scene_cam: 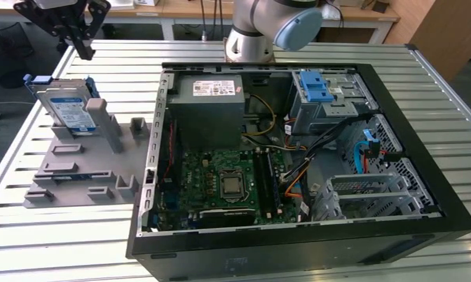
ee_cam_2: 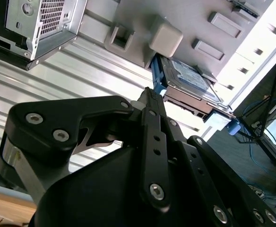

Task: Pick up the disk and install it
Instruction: 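Reach for the disk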

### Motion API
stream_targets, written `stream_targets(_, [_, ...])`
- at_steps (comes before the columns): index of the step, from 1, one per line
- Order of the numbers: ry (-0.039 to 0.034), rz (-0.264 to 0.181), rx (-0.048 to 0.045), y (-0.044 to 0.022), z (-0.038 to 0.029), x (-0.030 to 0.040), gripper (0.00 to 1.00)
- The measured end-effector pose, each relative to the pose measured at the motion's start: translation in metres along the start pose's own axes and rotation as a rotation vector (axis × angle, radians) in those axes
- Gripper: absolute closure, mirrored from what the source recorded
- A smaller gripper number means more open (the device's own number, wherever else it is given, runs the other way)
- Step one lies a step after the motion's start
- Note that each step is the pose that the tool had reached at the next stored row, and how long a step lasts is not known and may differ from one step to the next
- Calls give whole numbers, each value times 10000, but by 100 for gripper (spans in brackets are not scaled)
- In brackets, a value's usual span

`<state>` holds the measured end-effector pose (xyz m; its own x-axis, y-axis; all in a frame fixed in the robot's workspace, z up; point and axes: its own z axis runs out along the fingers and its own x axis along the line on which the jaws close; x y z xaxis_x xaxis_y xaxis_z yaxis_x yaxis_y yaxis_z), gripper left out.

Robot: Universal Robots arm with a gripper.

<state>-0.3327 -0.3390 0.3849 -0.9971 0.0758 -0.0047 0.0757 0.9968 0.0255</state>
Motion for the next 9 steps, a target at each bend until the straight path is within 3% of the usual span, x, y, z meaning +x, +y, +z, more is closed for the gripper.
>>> stream_targets(9, [0, 0, 0, 7, 17, 93, 89])
